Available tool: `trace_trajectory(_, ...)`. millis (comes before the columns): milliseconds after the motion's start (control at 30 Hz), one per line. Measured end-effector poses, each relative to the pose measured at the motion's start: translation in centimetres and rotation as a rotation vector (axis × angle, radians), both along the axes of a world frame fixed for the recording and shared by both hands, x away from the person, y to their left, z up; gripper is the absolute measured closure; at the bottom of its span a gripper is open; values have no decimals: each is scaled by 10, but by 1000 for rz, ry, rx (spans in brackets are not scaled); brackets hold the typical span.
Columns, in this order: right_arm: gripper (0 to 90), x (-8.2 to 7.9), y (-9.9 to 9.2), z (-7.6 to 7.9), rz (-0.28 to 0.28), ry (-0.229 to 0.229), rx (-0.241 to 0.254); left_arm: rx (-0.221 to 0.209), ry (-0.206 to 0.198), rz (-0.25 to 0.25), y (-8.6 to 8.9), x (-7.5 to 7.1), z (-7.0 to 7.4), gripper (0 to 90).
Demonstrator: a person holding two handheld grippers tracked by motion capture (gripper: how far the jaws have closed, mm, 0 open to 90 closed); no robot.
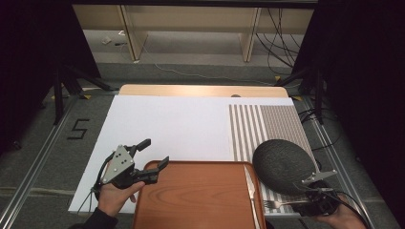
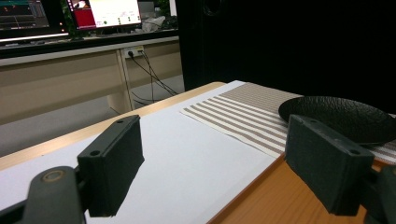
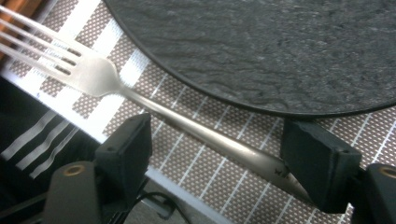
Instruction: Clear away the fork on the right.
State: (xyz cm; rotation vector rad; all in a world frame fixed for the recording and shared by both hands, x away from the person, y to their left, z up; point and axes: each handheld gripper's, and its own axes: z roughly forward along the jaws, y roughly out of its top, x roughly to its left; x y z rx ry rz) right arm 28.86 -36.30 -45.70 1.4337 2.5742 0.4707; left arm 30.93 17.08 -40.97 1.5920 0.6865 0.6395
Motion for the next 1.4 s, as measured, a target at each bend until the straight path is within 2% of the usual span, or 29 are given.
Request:
trace_trajectory(233, 398, -3, 5, 3, 41, 12, -59, 1, 1, 1, 0, 0, 0, 190)
trace_trajectory(400, 501, -5, 11, 5, 70, 28, -89, 1, 1, 4, 0, 0, 0, 191)
trace_trajectory(567, 568, -7, 16, 6, 112, 27, -113, 0, 2, 4, 0, 0, 0, 192)
trace_trajectory(800, 615, -8, 22, 7, 155, 27, -152, 1, 3, 5, 0, 0, -1, 192)
trace_trajectory(1100, 681, -8, 27, 8, 209, 27, -177, 4, 4, 0, -1, 0, -1, 192)
trace_trajectory(1400, 788, -9, 34, 8, 282, 41, -208, 7, 8, 2, -1, 1, -2, 193)
